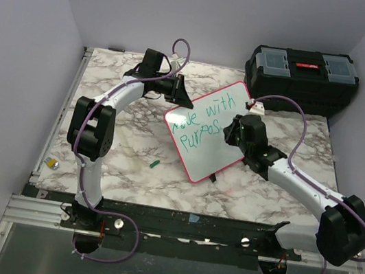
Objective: Write a sentence on the whiteboard
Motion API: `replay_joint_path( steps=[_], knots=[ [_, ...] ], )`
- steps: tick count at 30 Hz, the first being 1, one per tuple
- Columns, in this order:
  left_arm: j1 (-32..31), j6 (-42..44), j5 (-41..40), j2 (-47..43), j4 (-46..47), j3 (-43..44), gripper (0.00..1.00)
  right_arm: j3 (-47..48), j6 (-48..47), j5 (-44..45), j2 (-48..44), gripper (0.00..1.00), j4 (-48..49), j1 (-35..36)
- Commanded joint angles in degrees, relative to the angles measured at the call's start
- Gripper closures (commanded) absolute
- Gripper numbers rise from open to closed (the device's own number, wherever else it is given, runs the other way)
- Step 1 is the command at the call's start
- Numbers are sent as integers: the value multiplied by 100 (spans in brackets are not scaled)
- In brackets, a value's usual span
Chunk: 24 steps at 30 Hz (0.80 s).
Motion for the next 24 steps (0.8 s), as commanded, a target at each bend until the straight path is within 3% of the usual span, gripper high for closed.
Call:
replay_joint_path(
  steps=[1, 24],
  knots=[
    [79, 489, -140, -117, 370, 6, 100, 28, 80, -131, 158, 99, 131, -42],
    [79, 480, -135, -112, 378, 0, 100, 165, -47, 432, 286, 99, -62, -159]
  ],
)
